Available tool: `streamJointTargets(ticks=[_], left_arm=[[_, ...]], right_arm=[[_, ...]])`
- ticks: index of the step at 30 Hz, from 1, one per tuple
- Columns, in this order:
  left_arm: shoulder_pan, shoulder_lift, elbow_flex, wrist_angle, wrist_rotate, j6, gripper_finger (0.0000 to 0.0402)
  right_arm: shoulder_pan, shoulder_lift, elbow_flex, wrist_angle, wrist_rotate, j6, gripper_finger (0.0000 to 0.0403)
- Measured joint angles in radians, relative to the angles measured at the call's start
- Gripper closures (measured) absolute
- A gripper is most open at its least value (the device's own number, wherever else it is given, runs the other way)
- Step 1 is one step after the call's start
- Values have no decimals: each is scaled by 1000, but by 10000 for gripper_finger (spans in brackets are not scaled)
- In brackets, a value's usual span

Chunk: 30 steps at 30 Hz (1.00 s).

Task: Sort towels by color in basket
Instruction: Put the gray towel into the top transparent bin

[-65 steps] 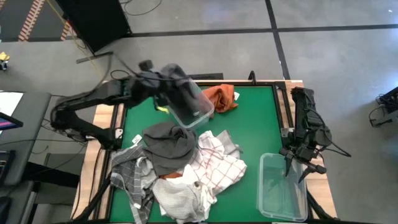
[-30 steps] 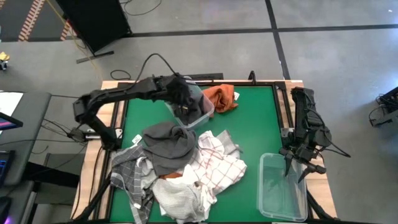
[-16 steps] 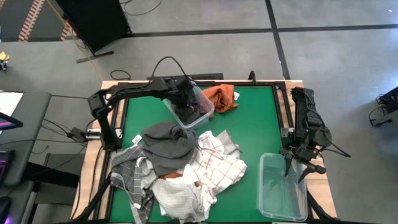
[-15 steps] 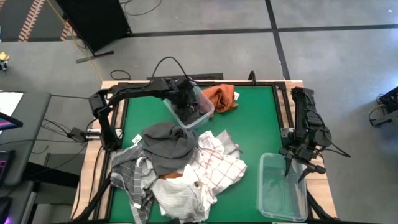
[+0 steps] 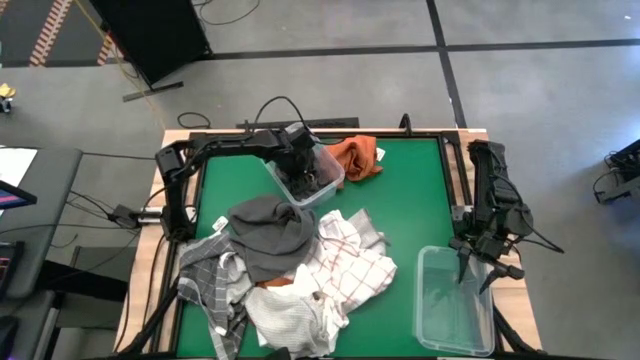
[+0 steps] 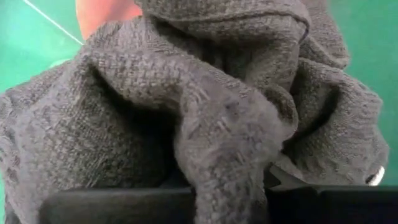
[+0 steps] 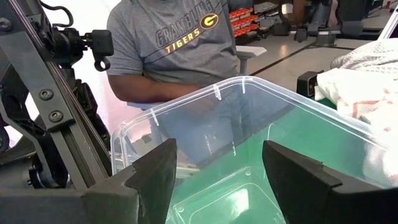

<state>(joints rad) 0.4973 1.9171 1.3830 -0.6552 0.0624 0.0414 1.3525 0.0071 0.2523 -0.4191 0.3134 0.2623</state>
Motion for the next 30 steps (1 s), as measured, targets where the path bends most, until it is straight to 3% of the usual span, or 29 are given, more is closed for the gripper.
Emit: streamJointTargets(ticks=[7,13,18,24,30], left_arm=[[0,-7,29,-49,36,15,247],[-8,-19,162,-155,95,22,170],[-19,-57,299,-271,89,59,163],[-43,-126,447,-431,-24,103,163],[-99,-247,460,-536,-112,90,163]], right_arm=[[0,0,0,0,0,0,139],[0,0,0,0,0,0,139],[0,0,0,0,0,0,139],[0,0,0,-1,0,0,139],[0,0,0,-1,0,0,139]])
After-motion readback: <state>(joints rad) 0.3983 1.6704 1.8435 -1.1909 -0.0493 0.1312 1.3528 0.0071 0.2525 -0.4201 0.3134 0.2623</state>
